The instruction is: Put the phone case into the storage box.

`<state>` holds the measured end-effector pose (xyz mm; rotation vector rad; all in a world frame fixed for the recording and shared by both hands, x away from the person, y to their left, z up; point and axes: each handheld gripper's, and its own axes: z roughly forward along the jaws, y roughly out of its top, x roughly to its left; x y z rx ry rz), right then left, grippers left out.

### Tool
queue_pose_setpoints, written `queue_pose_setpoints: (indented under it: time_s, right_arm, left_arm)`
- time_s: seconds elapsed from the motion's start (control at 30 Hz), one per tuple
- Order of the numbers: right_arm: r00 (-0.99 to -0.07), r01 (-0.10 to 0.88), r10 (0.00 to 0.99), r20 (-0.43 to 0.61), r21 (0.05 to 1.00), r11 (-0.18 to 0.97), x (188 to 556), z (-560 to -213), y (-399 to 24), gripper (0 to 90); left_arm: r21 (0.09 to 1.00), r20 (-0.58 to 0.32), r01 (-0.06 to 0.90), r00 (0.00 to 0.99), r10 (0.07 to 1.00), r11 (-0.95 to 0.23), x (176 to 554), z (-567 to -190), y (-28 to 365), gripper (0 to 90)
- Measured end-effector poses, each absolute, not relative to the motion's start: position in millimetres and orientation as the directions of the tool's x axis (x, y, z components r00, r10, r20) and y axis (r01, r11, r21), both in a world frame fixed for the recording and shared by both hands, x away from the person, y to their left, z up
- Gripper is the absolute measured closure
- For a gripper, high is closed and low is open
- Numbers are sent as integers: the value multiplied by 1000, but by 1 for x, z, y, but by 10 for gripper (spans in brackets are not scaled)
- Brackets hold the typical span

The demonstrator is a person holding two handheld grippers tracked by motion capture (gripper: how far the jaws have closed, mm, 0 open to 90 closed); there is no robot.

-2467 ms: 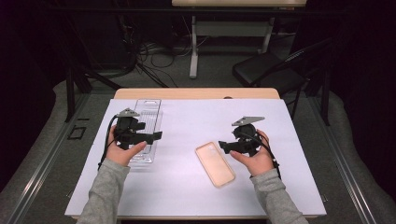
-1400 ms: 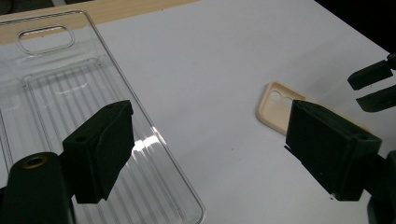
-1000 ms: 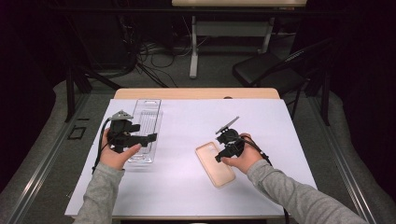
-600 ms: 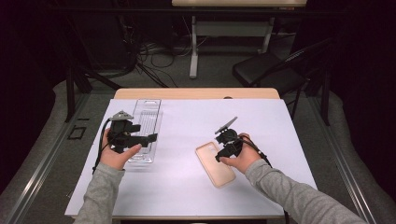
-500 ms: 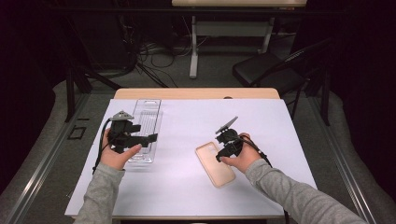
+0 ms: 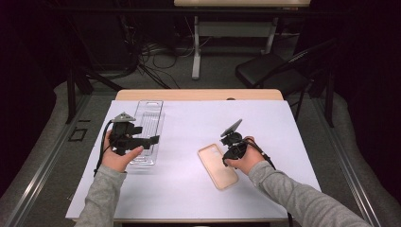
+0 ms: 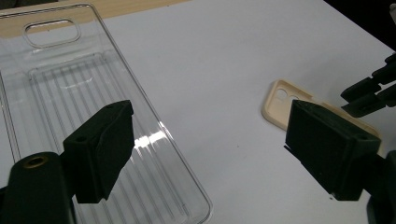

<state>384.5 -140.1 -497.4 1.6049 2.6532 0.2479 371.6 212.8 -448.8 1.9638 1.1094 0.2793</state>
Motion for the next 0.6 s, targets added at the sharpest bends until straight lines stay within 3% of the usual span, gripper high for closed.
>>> queue_pose_setpoints:
  time_s: [0.13, 0.2, 0.4, 0.6]
  right_arm:
    - [-437, 875, 891, 124, 286, 390, 385, -511, -142, 690]
    - [-440, 885, 892, 105, 220, 411, 387, -509, -144, 703]
    - [-434, 895, 896, 99, 165, 415, 391, -514, -144, 749]
    - [-427, 896, 898, 108, 182, 404, 389, -520, -142, 766]
  left_arm:
    - [757, -197, 601, 583, 788, -255, 372, -449, 212, 156]
    - [757, -196, 601, 583, 788, -256, 372, -449, 212, 156]
    - [756, -194, 601, 583, 789, -259, 372, -450, 212, 156]
    - [755, -195, 604, 580, 791, -257, 372, -450, 213, 156]
